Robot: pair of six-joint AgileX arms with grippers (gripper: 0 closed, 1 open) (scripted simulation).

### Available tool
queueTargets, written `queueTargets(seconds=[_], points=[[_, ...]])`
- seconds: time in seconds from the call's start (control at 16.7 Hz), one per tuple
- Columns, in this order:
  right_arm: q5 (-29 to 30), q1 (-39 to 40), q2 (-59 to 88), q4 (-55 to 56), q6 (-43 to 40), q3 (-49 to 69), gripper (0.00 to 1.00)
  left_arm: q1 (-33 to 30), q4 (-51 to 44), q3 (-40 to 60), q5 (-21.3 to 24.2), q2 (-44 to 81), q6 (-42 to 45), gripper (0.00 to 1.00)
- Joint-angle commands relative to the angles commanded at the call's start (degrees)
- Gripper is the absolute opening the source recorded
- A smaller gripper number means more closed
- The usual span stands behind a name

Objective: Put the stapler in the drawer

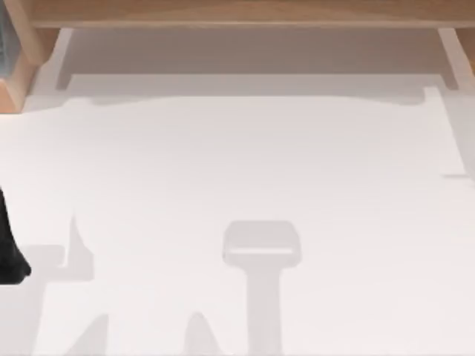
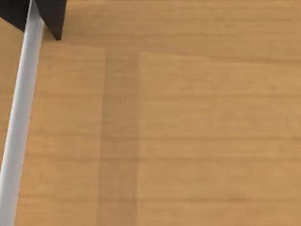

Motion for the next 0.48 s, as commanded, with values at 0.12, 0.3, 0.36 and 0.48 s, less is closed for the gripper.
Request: queueTargets(seconds=[0.12, 0.3, 0.36, 0.48], points=[[2.0, 1.8, 1.3, -2.2, 0.0, 3.6, 0.00, 0.0, 0.0, 0.0, 0.0, 0.0, 0.0, 1.00], [4.4, 4.3, 2.9, -5.1, 0.2, 8.3, 0.00, 0.0, 0.0, 0.0, 0.0, 0.0, 0.0, 1.00], [4.8, 4.7, 3.2, -5.6, 0.2, 8.9, 0.00, 0.0, 0.0, 0.0, 0.0, 0.0, 0.0, 1.00], [4.8, 4.8, 3.2, -5.7, 0.2, 9.0, 0.00, 0.0, 0.0, 0.0, 0.0, 0.0, 0.0, 1.00]])
